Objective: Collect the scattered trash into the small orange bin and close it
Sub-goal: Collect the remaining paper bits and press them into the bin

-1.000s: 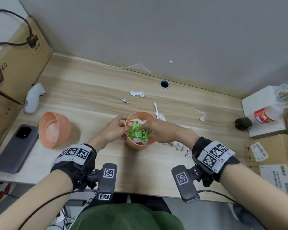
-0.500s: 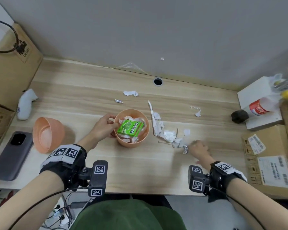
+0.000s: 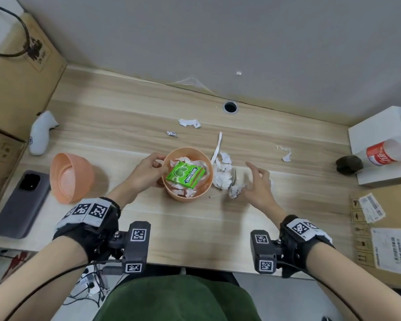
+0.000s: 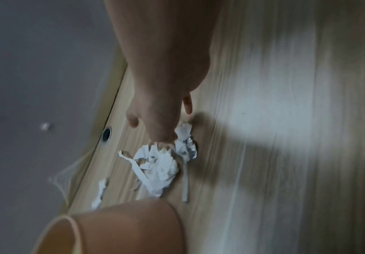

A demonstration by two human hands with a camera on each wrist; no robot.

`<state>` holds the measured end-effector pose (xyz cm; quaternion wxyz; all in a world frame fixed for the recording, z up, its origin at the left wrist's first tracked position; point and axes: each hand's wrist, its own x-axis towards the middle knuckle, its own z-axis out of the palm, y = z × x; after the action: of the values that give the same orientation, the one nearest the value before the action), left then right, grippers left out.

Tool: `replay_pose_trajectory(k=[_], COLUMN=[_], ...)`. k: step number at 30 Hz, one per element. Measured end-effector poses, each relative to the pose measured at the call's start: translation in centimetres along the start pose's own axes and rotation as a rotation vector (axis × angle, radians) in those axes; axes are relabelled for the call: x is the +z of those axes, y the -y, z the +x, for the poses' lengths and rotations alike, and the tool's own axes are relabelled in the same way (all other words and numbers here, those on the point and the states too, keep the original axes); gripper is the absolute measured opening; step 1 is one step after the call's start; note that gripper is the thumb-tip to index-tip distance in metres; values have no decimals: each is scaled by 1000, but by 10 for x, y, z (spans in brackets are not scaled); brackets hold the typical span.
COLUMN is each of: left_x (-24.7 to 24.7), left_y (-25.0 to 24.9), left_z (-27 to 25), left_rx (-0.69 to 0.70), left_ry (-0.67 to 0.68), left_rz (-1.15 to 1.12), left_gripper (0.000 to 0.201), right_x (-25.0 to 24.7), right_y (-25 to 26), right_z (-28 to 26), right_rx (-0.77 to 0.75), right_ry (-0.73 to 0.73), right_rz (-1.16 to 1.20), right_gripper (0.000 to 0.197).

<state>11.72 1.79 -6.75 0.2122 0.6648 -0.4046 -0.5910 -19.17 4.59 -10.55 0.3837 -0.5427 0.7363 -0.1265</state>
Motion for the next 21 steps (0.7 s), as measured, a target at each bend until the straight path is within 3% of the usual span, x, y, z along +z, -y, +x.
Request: replay_pose_trajectory(k=[4, 7, 10, 17, 21], left_x=[0, -2, -7, -9, -7], left_y=[0, 1, 2, 4, 2], left_z=[-1, -3, -4, -4, -4], left_rx=[5, 0, -9, -4, 4], left_ry=[-9, -20, -29, -25, 2], left_rz=[-3, 0, -3, -24, -18], left_gripper=[25, 25, 27, 30, 33], right_x=[4, 16, 24, -1, -34], right_y=[-3, 2, 4, -5, 44], right_z=[4, 13, 18, 6, -1], right_rx=[-356, -405, -372, -79, -143], right_ry=[236, 301, 290, 128, -7], right_rz=[-525, -684, -592, -253, -14], right_gripper=[94, 77, 50, 21, 10])
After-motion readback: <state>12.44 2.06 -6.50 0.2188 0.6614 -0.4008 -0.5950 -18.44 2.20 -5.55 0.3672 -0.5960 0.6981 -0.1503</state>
